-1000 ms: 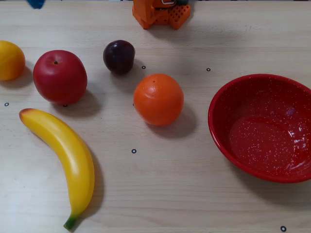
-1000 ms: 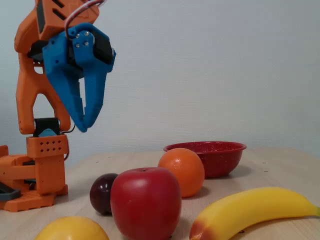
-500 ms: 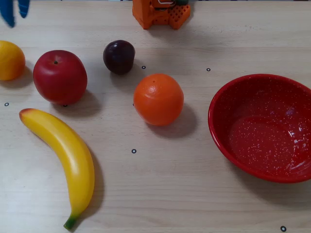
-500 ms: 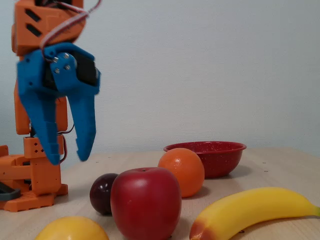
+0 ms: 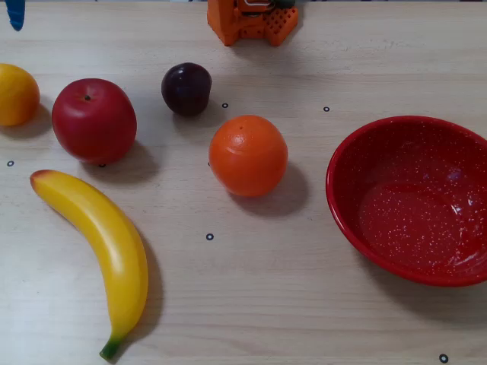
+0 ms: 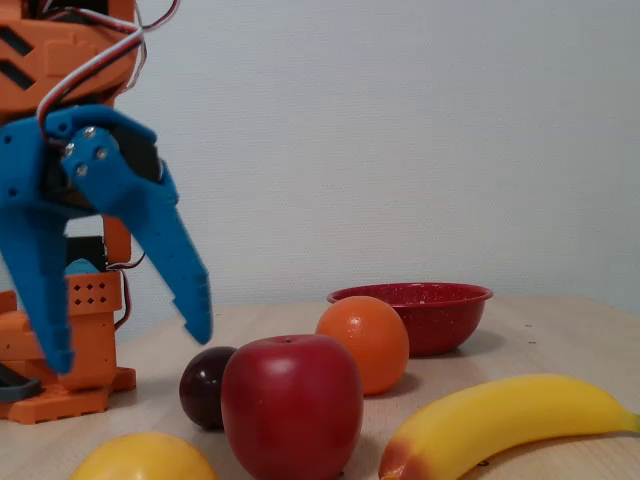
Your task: Put peach in the red bowl.
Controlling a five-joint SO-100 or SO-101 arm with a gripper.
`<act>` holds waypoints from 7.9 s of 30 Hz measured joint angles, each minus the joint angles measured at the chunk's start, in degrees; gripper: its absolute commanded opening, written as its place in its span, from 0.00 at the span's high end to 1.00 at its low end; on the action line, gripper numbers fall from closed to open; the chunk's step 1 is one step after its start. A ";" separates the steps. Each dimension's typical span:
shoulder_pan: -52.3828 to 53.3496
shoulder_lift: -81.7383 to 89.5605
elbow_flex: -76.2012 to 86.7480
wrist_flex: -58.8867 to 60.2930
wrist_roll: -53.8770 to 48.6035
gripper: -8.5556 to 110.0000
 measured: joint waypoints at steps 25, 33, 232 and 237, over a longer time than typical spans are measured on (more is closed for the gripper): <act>2.55 -11.25 -0.97 -7.91 -3.96 0.57; 1.85 -12.92 -1.05 -8.70 -4.57 0.57; -78.93 26.02 25.93 -27.60 14.85 0.93; -84.02 25.93 26.81 -27.60 15.64 0.93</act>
